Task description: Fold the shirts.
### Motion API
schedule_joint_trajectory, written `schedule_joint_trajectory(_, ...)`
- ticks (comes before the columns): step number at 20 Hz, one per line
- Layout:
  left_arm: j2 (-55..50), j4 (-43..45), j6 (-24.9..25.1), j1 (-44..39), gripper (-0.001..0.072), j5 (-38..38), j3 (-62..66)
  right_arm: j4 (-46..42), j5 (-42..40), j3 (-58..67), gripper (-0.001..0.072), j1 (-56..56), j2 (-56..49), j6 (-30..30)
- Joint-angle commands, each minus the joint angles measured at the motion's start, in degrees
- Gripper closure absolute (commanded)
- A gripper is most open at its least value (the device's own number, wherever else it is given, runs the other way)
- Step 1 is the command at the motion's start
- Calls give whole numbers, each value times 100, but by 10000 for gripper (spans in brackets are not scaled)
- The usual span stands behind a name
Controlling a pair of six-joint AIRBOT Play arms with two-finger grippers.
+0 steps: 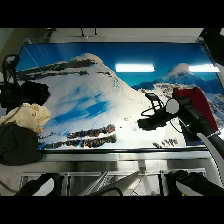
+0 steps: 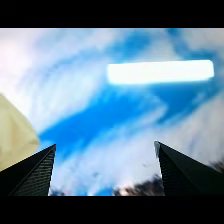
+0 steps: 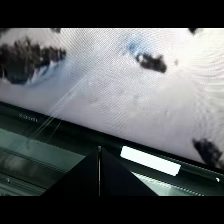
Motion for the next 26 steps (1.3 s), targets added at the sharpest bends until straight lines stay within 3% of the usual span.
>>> schedule_joint_trajectory(1,-1580,621,-68,1069,12,343,1226,2,2,-2,696,7,4,0)
schedule_joint_trajectory(6,-3416,570,-61,2155,11,1086,2216,2,-90,-2,696,7,4,0)
schedule_joint_trajectory(11,-4913,575,-61,2216,11,1266,3130,201,-61,-2,696,7,4,2)
schedule_joint_trajectory(14,-5438,584,-59,2109,13,979,3519,455,-74,-2,696,7,4,-20)
schedule_joint_trajectory(15,-5508,588,-61,2096,113,852,3624,455,-63,-2,696,7,4,-20)
schedule_joint_trajectory(16,-5532,570,-63,2059,457,647,3751,455,-63,-2,696,7,4,-20)
schedule_joint_trajectory(17,-5530,562,-52,2006,683,402,3934,452,-70,-2,696,7,4,-22)
schedule_joint_trajectory(20,-5370,-319,70,1853,691,-315,4629,452,-68,-2,696,7,4,-22)
schedule_joint_trajectory(24,-4079,-2896,706,1545,691,-144,4151,452,-81,-2,696,7,2,-20)
schedule_joint_trajectory(26,-3429,-3700,898,1239,691,-461,4035,450,-81,-2,696,7,2,-20)
